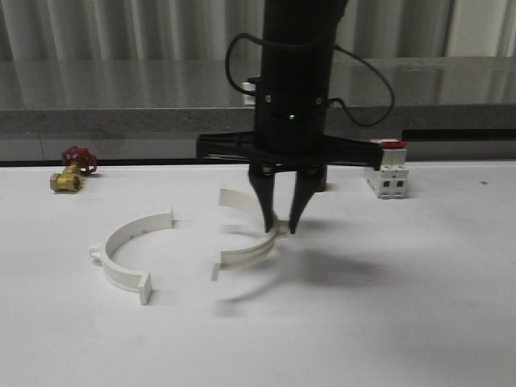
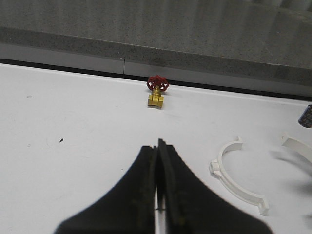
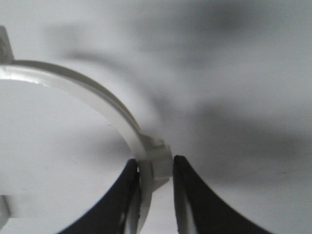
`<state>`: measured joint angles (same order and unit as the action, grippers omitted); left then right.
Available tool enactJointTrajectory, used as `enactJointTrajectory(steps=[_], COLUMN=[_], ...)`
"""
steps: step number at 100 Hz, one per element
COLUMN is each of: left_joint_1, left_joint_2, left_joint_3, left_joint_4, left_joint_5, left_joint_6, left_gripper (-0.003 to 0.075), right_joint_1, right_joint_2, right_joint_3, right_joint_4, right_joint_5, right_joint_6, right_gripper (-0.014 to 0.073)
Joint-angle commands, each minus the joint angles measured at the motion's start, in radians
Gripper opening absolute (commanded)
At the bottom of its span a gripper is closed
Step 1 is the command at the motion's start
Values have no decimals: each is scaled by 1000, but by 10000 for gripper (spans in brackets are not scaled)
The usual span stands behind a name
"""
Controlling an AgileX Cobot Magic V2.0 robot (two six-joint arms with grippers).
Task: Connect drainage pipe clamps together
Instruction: 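Carry the clamp half with the right gripper toward the placed half, then press the halves together into a ring, open the right gripper, withdraw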
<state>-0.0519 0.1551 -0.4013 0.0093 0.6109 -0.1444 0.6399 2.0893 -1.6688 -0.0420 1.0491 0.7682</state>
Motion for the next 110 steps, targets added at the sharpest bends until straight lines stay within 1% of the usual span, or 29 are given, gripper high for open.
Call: enactJointTrajectory(steps=[1,29,57,62,66,69,74,81,86,91,110], left_joint_1=[0,0,0,0,0,0,0,0,0,0,0], left_joint_2=[12,12,12,12,12,12,12,12,12,12,12], left_joint_3=[-25,-25,-25,-25,-25,-25,-25,-25,-25,-25,-25], left_joint_4=[0,0,0,0,0,0,0,0,0,0,0], left_joint_5=[-80,-80,-80,-80,-80,-80,-80,-80,-80,-80,-80], left_joint_6=[2,2,2,2,2,2,2,2,2,2,2], left_gripper=[-21,-21,-21,-21,-21,-21,-21,-21,-21,-21,-21], right_joint_1=[21,36,36,36,36,36,37,37,37,37,37], right_joint_2=[-15,92,139,143,143,143,143,142,140,135,80], right_joint_3=[-86,-241,-273,-273,-273,-273,-274,-282,-289,-292,-293], right_joint_4=[12,47,64,77,87,93,97,97,94,87,51], right_joint_5=[2,60,62,60,54,47,35,34,45,56,83], right_joint_6=[8,13,13,13,12,12,12,12,12,12,-6], right_gripper=[-34,-34,-28,-1,45,90,198,325,382,403,404])
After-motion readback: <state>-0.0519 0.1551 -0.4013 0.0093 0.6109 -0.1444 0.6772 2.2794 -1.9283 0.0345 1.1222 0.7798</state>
